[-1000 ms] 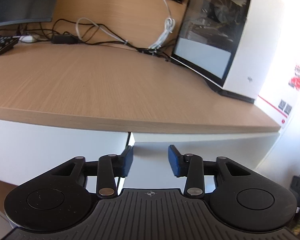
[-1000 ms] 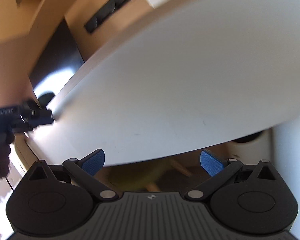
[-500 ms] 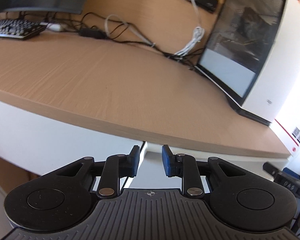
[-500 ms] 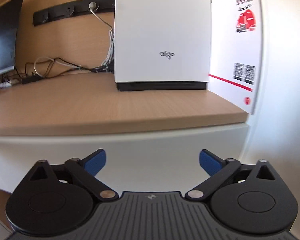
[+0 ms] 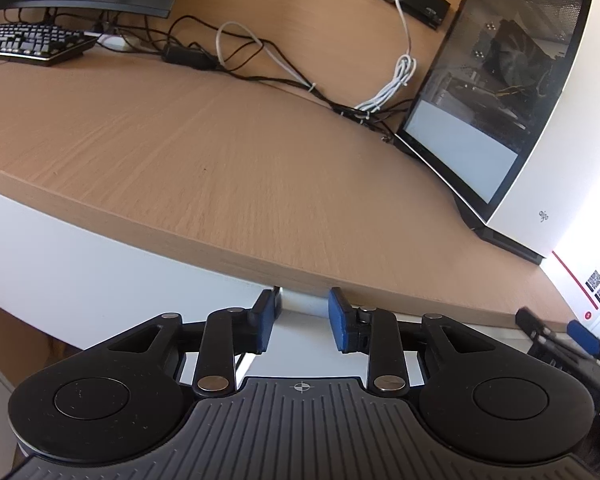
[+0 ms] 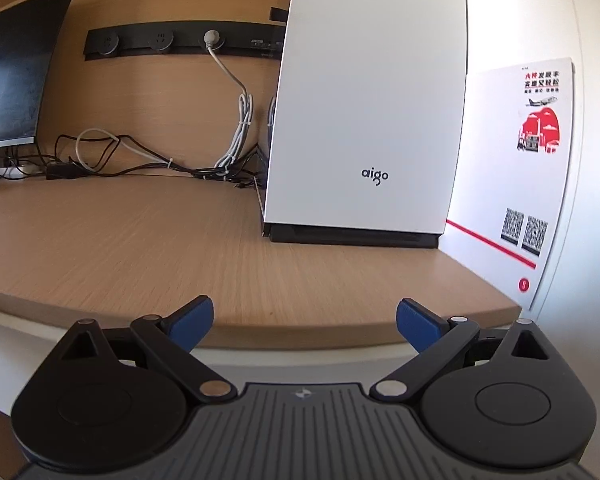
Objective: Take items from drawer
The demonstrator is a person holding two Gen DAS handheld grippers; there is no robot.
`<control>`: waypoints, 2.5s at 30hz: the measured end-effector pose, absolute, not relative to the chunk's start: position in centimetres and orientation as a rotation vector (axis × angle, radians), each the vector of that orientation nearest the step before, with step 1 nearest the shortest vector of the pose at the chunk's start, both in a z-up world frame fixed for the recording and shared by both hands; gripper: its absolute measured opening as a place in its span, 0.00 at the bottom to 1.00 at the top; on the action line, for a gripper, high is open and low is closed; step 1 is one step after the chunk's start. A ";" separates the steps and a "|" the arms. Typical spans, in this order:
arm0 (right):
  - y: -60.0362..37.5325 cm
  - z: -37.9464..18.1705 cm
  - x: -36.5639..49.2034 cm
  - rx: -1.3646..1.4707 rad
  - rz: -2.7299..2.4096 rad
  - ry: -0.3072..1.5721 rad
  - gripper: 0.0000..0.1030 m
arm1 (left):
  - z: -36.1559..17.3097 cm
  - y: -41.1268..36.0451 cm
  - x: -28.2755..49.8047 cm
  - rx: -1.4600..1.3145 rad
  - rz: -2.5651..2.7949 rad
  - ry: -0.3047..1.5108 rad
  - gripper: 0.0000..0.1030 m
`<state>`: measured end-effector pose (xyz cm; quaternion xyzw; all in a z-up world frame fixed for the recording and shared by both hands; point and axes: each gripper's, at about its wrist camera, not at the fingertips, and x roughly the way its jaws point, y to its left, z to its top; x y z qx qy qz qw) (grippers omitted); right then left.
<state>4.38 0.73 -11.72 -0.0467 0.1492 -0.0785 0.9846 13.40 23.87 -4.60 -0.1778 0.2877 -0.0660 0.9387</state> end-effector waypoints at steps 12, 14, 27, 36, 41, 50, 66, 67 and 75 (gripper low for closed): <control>0.5 -11.3 4.7 -0.100 -0.144 0.425 0.95 | -4.5 23.5 13.2 -0.287 -0.193 0.605 0.35; 0.5 -11.1 4.9 -0.086 -0.147 0.449 0.95 | -4.5 23.4 13.0 -0.273 -0.201 0.607 0.35; 1.0 -11.1 4.5 -0.093 -0.085 0.549 0.95 | -4.4 24.0 12.6 -0.262 -0.232 0.611 0.29; 1.1 -10.7 3.8 -0.092 -0.070 0.433 0.92 | -4.3 24.7 12.5 -0.332 -0.143 0.572 0.25; 1.4 -10.2 4.9 -0.133 -0.089 0.401 0.92 | -4.2 24.8 13.1 -0.353 -0.181 0.583 0.23; 1.5 -10.8 5.4 -0.129 -0.111 0.477 0.94 | -4.4 24.3 13.0 -0.312 -0.205 0.594 0.24; 1.2 -10.2 4.8 -0.096 -0.088 0.538 0.94 | -4.2 24.6 11.9 -0.289 -0.250 0.613 0.24; 1.0 -10.2 5.0 -0.087 -0.080 0.539 0.94 | -4.2 24.6 11.8 -0.289 -0.247 0.612 0.24; 0.0 -10.0 7.2 -0.039 -0.093 0.643 0.96 | -2.8 23.3 11.5 -0.246 -0.104 0.619 0.24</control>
